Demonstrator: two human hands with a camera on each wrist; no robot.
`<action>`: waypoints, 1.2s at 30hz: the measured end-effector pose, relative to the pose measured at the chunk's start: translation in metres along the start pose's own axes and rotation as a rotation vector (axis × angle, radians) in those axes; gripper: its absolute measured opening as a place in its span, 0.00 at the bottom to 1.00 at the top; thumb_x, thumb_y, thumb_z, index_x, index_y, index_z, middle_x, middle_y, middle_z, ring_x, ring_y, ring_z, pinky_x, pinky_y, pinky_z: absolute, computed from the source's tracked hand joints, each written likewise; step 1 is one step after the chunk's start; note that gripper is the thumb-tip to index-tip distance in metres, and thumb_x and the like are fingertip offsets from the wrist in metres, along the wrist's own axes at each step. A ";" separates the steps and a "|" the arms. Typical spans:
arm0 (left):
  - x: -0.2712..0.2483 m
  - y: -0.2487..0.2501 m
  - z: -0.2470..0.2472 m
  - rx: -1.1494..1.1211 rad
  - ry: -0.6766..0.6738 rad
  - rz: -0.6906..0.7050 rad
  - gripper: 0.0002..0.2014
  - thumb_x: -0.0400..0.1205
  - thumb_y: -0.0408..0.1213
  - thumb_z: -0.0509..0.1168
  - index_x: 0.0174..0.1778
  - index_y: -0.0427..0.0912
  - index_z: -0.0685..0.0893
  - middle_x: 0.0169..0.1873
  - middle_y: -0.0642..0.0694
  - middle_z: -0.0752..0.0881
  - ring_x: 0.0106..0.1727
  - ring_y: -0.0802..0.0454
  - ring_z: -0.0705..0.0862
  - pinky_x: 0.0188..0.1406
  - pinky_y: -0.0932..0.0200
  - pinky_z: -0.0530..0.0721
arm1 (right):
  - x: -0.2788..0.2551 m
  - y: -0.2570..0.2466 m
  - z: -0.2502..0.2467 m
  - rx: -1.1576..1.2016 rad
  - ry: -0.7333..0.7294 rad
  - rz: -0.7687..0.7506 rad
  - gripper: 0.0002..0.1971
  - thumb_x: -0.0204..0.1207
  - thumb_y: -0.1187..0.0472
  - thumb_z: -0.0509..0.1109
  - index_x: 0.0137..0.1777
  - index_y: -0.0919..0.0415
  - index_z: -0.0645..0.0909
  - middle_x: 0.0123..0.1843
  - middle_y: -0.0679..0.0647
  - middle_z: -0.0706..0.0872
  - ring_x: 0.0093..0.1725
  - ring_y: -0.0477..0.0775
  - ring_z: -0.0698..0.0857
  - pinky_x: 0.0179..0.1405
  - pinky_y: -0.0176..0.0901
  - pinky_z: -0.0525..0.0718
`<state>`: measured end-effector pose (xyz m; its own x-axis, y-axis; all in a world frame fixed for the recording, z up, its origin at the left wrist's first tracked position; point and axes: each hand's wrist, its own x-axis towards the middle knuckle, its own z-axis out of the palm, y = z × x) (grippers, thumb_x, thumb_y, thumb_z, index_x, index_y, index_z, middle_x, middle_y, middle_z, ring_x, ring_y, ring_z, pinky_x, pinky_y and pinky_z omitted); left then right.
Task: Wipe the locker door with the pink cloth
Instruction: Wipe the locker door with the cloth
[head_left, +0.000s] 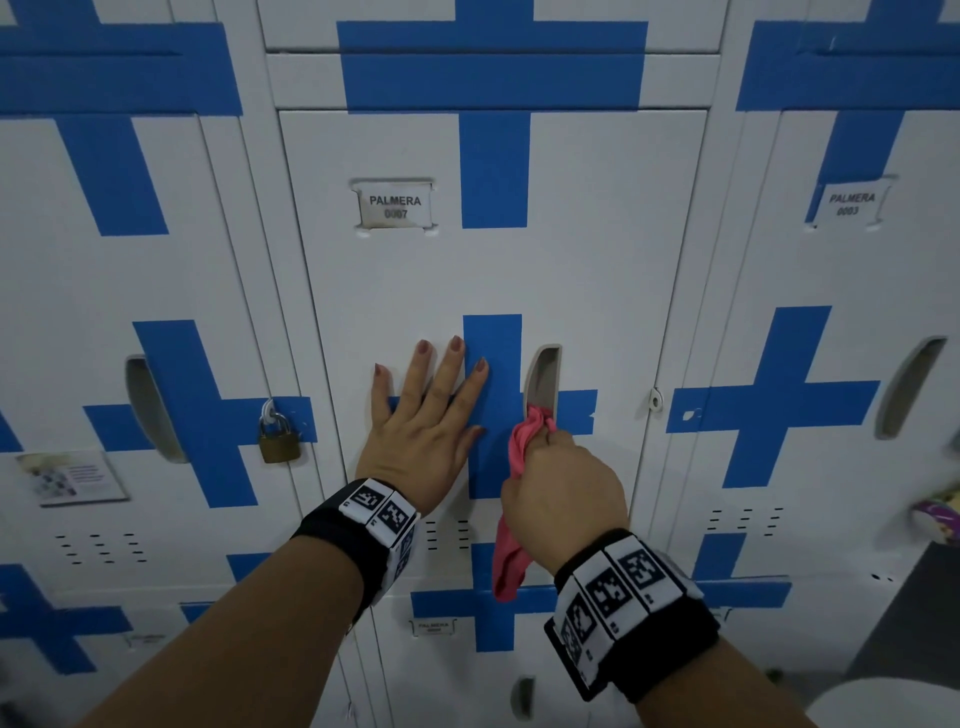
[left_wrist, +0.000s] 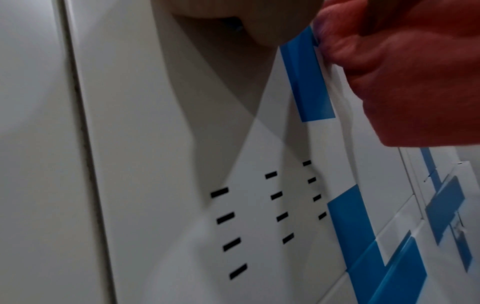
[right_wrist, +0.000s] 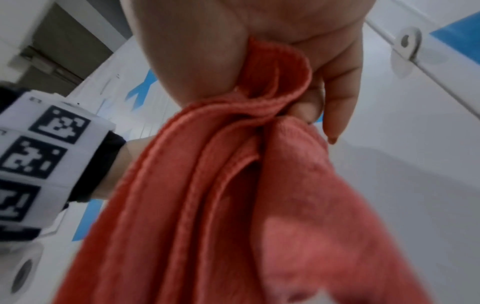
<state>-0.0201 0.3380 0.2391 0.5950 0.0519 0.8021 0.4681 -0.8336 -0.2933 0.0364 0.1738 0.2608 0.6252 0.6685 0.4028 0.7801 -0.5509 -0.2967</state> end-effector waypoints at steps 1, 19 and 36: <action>0.000 0.000 0.000 -0.001 0.001 0.001 0.34 0.82 0.53 0.49 0.83 0.50 0.43 0.82 0.48 0.35 0.82 0.44 0.35 0.76 0.35 0.33 | 0.001 0.000 -0.002 0.030 -0.002 0.006 0.11 0.75 0.58 0.60 0.54 0.60 0.75 0.53 0.54 0.79 0.48 0.54 0.81 0.42 0.40 0.72; 0.001 0.001 -0.002 -0.008 -0.018 -0.010 0.35 0.83 0.53 0.48 0.82 0.50 0.40 0.82 0.49 0.34 0.82 0.45 0.35 0.76 0.35 0.33 | 0.007 0.006 -0.002 0.818 0.018 0.271 0.13 0.76 0.67 0.58 0.28 0.62 0.73 0.26 0.55 0.75 0.28 0.54 0.75 0.31 0.45 0.73; 0.002 -0.003 -0.003 -0.040 -0.114 0.009 0.44 0.74 0.73 0.30 0.82 0.50 0.38 0.81 0.48 0.31 0.82 0.44 0.32 0.74 0.36 0.28 | 0.015 -0.032 -0.021 1.423 -0.032 0.217 0.36 0.79 0.72 0.60 0.82 0.45 0.54 0.76 0.48 0.71 0.71 0.48 0.75 0.73 0.52 0.73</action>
<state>-0.0218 0.3387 0.2434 0.6708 0.1046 0.7343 0.4370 -0.8556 -0.2774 0.0206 0.1908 0.2942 0.7177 0.6590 0.2251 0.0198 0.3038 -0.9525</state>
